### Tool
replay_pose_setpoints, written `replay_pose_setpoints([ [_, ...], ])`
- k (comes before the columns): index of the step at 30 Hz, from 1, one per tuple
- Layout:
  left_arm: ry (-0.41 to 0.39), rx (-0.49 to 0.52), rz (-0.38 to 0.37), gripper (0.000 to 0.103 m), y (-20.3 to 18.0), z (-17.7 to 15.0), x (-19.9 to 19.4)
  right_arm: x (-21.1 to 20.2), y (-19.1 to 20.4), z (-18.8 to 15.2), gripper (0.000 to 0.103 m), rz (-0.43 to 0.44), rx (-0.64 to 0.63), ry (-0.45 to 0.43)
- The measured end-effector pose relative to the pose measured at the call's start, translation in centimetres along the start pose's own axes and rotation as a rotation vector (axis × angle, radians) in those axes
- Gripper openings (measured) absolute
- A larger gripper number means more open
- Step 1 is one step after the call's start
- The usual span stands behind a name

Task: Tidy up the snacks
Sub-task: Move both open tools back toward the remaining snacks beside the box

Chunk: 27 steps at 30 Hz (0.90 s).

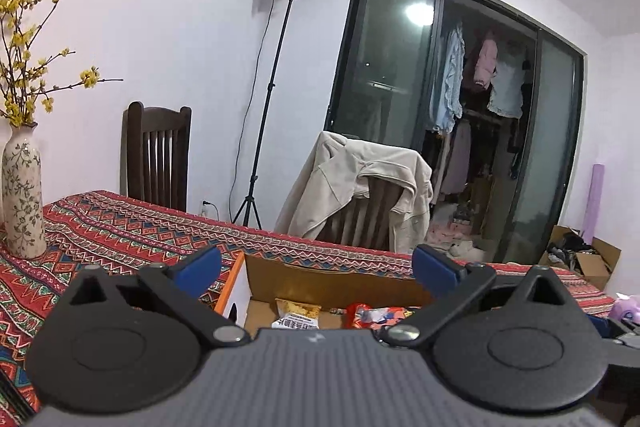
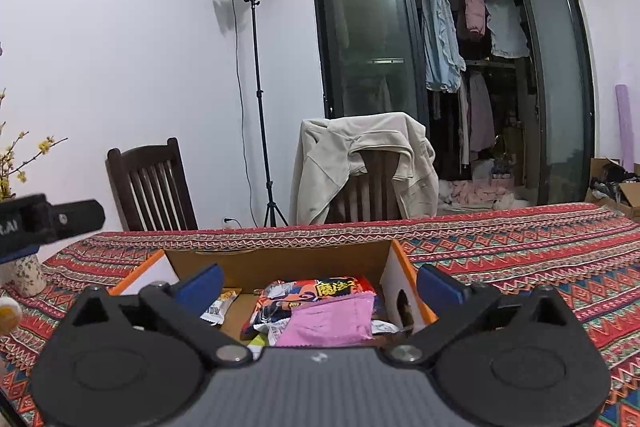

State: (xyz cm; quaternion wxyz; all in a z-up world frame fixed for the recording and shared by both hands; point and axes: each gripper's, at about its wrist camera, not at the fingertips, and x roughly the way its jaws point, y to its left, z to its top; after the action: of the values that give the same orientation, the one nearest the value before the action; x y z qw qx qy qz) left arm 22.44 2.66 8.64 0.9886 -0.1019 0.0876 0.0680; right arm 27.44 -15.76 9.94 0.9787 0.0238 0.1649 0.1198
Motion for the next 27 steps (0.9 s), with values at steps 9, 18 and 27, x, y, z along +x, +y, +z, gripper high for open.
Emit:
replay_pose_setpoints([
  [9,0.041,0.023,0.005,0.103,0.6,-0.7,-3.3,-3.8,-0.1,-1.0,0.103,0.03,-0.019,0.015],
  [18,0.089,0.057,0.018,0.103,2.4,-2.5,-6.0,-6.9,0.1,-2.5,0.103,0.056,-0.049,0.046],
  [27,0.149,0.076,0.046,0.103,4.9,-4.7,-7.7,-8.3,0.4,-4.8,0.103,0.062,-0.065,0.109],
])
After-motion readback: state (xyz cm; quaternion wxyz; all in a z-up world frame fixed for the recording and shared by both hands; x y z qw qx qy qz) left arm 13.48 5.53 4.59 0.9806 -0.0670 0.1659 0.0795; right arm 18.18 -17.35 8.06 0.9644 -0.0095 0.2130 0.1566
